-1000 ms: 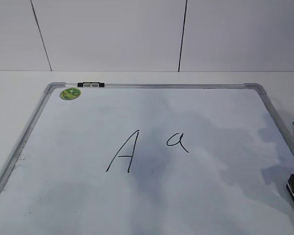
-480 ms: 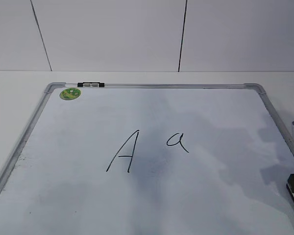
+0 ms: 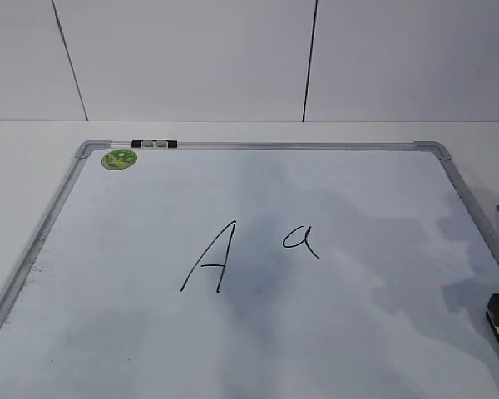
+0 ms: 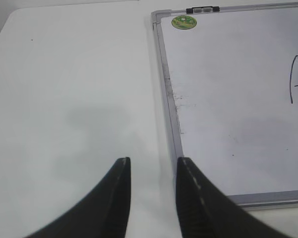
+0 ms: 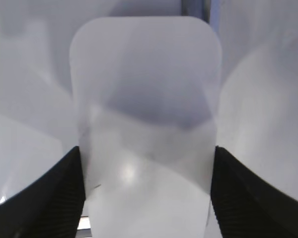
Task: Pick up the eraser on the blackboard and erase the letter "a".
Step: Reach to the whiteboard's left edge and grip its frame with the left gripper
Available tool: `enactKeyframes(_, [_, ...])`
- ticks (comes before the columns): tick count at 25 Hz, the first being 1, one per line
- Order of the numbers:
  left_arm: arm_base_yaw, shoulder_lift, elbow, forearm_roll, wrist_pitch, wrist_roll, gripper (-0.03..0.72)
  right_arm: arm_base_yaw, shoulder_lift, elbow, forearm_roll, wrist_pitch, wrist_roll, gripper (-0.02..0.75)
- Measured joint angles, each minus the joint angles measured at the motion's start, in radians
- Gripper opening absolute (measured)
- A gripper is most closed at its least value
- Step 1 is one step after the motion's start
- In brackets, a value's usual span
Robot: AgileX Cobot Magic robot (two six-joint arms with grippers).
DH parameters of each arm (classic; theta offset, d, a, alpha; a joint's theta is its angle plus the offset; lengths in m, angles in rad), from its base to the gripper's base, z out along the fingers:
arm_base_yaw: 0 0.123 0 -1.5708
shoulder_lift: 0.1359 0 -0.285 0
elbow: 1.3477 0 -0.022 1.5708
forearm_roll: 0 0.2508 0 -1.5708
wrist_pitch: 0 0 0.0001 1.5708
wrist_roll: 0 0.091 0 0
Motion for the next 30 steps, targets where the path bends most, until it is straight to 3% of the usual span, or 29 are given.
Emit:
enactKeyframes(12, [0.000,0.000,0.000,0.000,0.000,0.000,0.235,0.000,0.006,-0.070,0.012,0.034,0.011,0.558])
enactKeyframes(30, [0.000,0.000,0.000,0.000,0.000,0.000,0.235,0.000,-0.026,-0.303,0.143,0.260,-0.066,0.558])
